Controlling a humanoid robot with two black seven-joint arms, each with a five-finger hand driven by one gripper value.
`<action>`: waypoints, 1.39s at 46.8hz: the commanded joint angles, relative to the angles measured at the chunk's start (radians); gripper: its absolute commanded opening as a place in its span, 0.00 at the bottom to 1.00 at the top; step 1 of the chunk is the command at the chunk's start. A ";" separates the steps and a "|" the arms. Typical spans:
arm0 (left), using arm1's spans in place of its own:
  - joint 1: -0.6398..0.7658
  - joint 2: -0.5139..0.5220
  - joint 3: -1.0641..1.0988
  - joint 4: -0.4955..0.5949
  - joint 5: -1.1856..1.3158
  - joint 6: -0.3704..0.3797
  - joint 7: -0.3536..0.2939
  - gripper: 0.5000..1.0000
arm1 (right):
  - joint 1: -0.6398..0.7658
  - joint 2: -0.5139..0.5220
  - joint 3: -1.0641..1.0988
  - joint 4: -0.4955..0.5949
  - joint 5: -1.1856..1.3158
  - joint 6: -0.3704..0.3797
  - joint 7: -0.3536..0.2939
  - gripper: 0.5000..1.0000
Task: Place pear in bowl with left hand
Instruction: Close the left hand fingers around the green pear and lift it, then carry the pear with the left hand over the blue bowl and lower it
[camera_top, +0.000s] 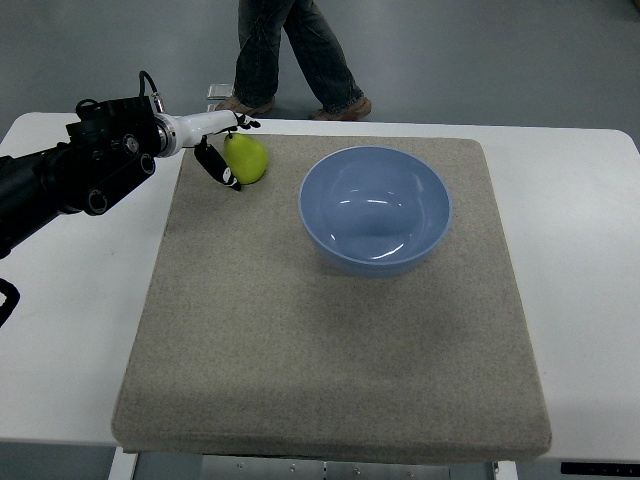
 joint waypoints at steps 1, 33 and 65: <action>0.000 -0.001 0.009 -0.001 0.000 0.000 0.000 0.98 | 0.000 0.000 0.000 0.000 0.000 0.000 0.000 0.85; 0.008 -0.001 0.011 -0.001 0.014 0.001 -0.002 0.40 | 0.000 0.000 0.000 0.000 0.000 0.000 0.000 0.85; -0.021 0.292 -0.010 -0.381 0.011 -0.016 -0.002 0.00 | 0.000 0.000 0.000 0.000 0.000 0.000 0.000 0.85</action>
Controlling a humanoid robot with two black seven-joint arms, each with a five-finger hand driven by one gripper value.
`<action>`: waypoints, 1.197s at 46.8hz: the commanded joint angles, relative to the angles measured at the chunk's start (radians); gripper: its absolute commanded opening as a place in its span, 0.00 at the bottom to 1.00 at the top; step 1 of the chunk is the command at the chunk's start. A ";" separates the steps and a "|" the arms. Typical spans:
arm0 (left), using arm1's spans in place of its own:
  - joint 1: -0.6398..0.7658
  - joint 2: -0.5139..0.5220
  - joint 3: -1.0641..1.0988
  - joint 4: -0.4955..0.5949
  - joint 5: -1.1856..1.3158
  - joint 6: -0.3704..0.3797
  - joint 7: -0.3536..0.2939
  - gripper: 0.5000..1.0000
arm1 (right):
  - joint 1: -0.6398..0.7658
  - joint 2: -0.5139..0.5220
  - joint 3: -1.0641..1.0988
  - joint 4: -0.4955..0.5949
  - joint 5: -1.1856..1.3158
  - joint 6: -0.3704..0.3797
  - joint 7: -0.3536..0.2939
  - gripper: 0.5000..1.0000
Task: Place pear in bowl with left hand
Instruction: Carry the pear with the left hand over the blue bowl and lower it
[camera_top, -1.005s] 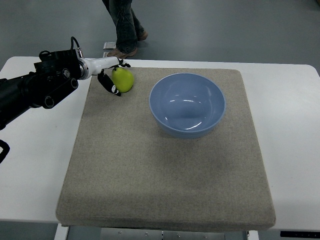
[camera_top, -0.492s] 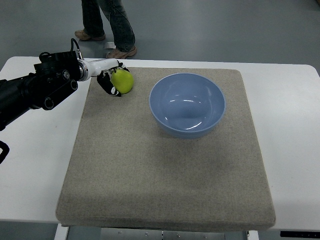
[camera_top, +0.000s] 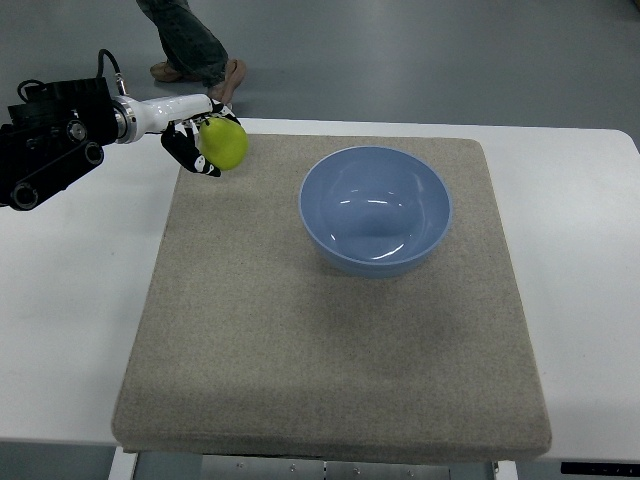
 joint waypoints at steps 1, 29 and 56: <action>-0.015 0.042 0.000 -0.067 -0.001 -0.004 0.000 0.00 | 0.000 0.000 0.000 0.000 0.000 0.000 0.000 0.85; -0.090 0.139 -0.159 -0.435 0.003 -0.297 0.000 0.00 | 0.000 0.000 0.000 0.000 0.000 0.000 0.000 0.85; -0.088 -0.162 -0.150 -0.288 0.169 -0.280 0.018 0.00 | 0.000 0.000 0.000 0.000 0.000 0.000 0.000 0.85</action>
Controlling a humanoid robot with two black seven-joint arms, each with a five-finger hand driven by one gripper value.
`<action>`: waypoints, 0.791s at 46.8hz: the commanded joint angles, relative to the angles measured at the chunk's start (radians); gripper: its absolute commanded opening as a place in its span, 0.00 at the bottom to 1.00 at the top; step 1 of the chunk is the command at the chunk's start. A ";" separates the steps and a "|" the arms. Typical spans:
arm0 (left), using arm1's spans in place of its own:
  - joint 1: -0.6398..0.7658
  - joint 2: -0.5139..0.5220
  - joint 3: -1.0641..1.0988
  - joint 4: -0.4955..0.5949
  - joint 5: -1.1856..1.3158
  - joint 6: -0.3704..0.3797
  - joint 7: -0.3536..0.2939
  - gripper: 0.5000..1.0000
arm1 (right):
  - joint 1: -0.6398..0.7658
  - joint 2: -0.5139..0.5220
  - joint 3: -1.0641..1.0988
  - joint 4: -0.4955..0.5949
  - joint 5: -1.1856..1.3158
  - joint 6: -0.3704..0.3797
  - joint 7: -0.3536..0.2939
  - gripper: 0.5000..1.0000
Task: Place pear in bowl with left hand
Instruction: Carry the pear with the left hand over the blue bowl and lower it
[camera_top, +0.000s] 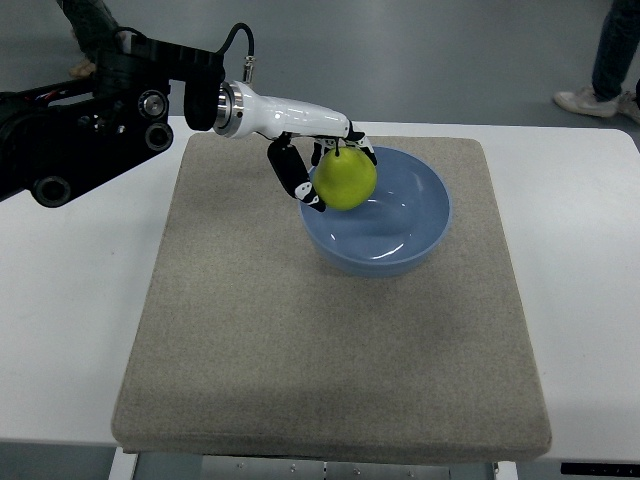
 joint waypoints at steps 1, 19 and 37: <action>0.005 -0.035 0.002 0.040 0.017 0.012 0.000 0.00 | -0.001 0.000 0.002 0.000 0.000 0.000 0.000 0.85; 0.016 -0.111 0.012 0.103 0.048 0.032 0.000 0.03 | 0.000 0.000 0.000 0.000 0.000 0.000 0.000 0.85; 0.042 -0.111 0.020 0.119 0.043 0.032 -0.001 0.97 | 0.000 0.000 0.000 0.000 0.000 0.000 0.000 0.85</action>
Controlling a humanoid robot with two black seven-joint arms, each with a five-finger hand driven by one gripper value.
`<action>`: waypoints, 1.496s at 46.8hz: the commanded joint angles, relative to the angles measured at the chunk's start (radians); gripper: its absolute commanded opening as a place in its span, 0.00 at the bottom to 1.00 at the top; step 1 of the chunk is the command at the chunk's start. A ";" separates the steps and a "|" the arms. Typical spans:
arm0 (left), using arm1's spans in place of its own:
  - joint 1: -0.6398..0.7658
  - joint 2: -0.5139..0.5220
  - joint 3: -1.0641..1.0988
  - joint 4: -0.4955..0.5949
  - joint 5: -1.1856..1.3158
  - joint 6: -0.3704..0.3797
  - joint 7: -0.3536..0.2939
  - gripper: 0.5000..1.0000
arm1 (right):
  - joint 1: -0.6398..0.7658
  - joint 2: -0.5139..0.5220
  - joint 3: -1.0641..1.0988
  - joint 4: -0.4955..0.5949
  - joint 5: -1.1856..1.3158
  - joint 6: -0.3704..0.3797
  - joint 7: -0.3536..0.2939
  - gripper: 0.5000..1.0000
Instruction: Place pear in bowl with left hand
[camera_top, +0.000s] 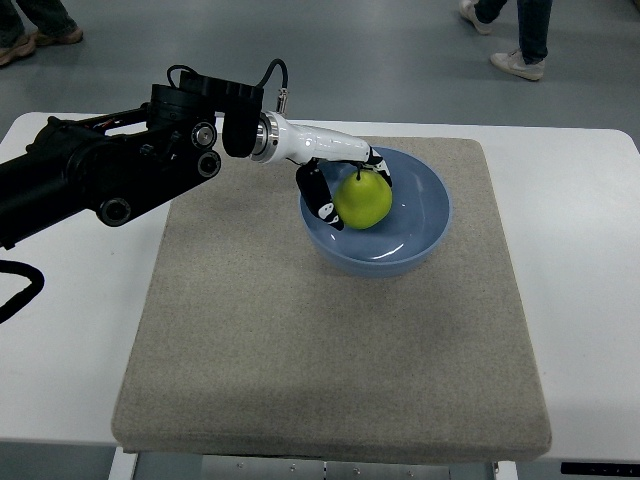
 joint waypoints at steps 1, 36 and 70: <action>0.002 0.000 0.000 0.003 -0.002 0.000 0.000 0.98 | 0.000 0.000 0.000 0.000 0.000 0.000 0.000 0.85; 0.065 0.069 -0.135 0.038 -0.532 0.294 -0.002 0.99 | 0.000 0.000 0.000 0.000 0.000 0.000 0.000 0.85; 0.295 0.176 -0.298 0.178 -0.804 0.290 -0.002 0.99 | 0.000 0.000 0.000 0.000 0.000 0.000 0.000 0.85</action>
